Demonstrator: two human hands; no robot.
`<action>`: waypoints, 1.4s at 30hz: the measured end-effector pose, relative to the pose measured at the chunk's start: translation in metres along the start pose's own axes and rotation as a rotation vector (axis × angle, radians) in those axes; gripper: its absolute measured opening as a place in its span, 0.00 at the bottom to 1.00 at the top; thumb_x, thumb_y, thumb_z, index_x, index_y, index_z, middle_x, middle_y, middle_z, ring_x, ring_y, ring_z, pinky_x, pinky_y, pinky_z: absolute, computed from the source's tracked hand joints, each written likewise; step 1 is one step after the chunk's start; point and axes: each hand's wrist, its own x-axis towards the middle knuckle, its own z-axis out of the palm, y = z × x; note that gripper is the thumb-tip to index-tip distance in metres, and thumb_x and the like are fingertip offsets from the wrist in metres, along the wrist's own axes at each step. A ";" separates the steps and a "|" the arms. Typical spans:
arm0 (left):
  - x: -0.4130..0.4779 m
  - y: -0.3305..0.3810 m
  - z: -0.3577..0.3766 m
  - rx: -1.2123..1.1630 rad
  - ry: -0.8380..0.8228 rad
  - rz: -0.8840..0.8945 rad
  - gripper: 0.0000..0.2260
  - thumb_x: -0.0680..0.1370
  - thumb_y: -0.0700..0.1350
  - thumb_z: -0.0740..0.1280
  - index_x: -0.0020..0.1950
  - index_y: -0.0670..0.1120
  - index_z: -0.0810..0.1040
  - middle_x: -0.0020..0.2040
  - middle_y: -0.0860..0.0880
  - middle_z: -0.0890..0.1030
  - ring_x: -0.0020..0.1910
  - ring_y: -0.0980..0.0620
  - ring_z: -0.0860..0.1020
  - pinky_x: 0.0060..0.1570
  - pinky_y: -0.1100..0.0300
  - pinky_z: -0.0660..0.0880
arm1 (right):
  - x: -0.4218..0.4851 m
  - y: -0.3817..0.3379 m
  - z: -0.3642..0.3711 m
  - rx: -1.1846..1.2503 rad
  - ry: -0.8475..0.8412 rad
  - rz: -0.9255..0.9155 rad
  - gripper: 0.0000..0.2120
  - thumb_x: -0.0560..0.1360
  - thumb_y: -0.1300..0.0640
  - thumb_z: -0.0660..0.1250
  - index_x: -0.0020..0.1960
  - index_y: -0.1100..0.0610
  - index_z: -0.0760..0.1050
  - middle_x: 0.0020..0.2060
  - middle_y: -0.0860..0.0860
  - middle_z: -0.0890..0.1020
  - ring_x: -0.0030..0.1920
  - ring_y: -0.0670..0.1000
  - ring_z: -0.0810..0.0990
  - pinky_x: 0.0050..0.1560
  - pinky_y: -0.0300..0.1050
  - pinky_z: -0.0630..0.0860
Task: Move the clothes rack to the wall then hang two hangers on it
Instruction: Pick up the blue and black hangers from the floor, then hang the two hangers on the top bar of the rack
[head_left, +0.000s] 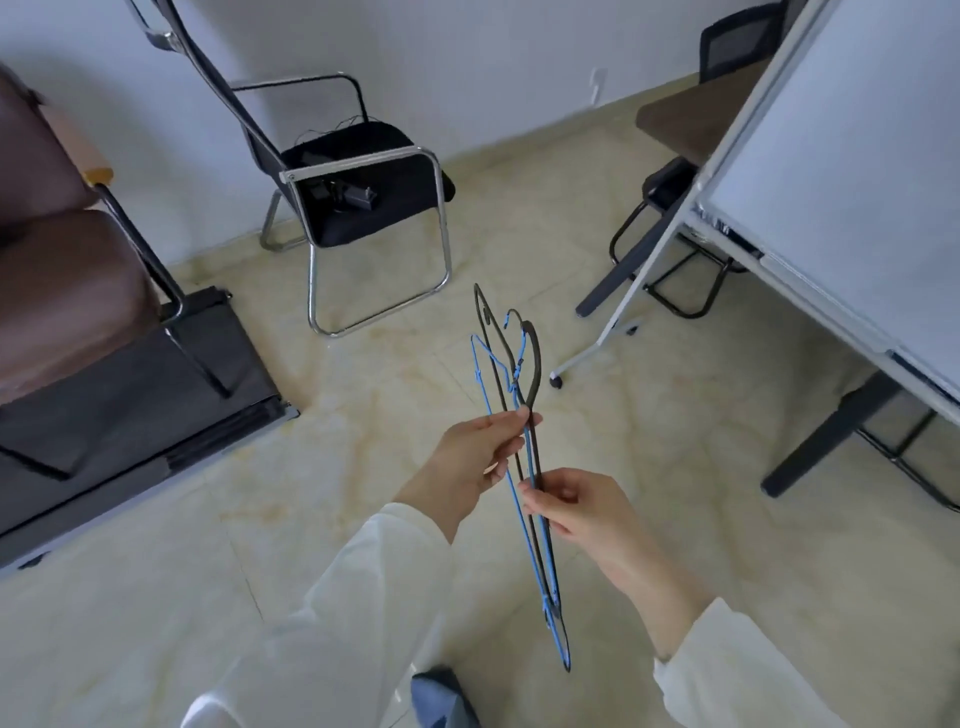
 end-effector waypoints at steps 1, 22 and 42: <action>-0.004 -0.003 0.013 0.017 -0.014 0.007 0.05 0.73 0.50 0.69 0.39 0.50 0.80 0.47 0.55 0.82 0.36 0.61 0.72 0.38 0.68 0.66 | -0.007 0.004 -0.010 0.007 0.019 -0.003 0.04 0.71 0.62 0.68 0.41 0.62 0.80 0.29 0.52 0.78 0.19 0.42 0.65 0.24 0.29 0.63; -0.106 -0.163 0.336 0.557 -0.447 -0.023 0.08 0.73 0.50 0.69 0.48 0.47 0.80 0.21 0.59 0.75 0.27 0.62 0.70 0.30 0.70 0.64 | -0.234 0.142 -0.260 0.392 0.475 0.050 0.05 0.71 0.63 0.68 0.46 0.63 0.80 0.26 0.49 0.77 0.19 0.41 0.66 0.22 0.30 0.62; -0.188 -0.314 0.600 0.896 -1.018 -0.181 0.05 0.73 0.48 0.69 0.38 0.52 0.80 0.39 0.58 0.80 0.35 0.62 0.72 0.35 0.68 0.65 | -0.402 0.231 -0.410 0.702 1.246 0.118 0.04 0.72 0.60 0.68 0.45 0.59 0.79 0.28 0.47 0.81 0.21 0.41 0.67 0.27 0.33 0.65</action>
